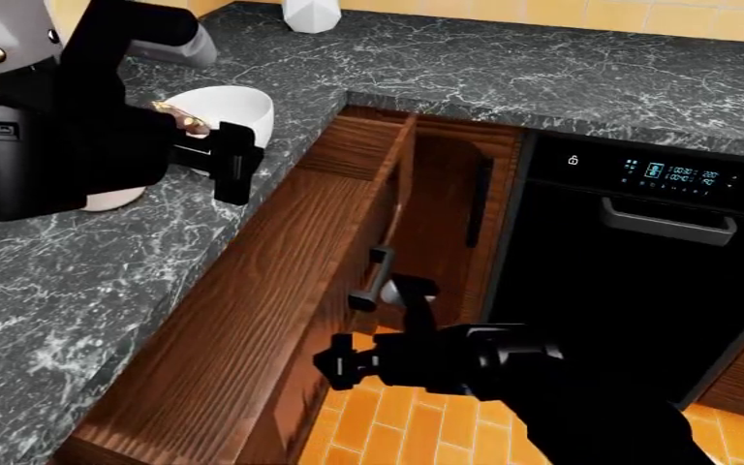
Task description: Place the bar in the bowl and close the drawer.
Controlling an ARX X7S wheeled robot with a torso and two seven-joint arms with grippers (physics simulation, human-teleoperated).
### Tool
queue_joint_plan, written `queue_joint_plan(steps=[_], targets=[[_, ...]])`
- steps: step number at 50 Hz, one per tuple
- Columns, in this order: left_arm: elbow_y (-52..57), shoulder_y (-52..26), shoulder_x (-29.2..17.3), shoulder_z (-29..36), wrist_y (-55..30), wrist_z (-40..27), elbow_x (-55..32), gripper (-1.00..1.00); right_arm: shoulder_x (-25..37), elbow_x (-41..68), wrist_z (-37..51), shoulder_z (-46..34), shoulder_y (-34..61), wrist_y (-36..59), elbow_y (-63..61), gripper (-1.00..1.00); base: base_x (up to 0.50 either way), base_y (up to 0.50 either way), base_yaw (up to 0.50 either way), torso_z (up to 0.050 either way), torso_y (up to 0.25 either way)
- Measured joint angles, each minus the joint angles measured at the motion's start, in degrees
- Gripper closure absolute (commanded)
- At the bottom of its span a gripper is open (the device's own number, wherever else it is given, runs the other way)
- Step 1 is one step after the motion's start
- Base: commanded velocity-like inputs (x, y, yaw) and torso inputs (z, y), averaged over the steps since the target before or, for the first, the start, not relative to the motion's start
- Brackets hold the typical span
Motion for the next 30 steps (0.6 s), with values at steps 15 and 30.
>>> queue_joint_plan(steps=[15, 30], targets=[[-0.4, 0.5, -0.4, 0.3, 0.7, 0.9, 0.7, -1.0, -0.5, -1.8, 0.4, 2.4, -0.3, 0.2, 0.3, -1.0, 0.0, 0.0, 0.0, 0.0, 0.001], [0.6, 1.2, -1.1, 0.0, 0.8, -0.5, -0.4, -1.0, 10.7, -0.1, -0.6, 6.3, -1.2, -1.0, -14.3, -1.0, 0.0, 0.0, 0.0, 0.0, 0.001]])
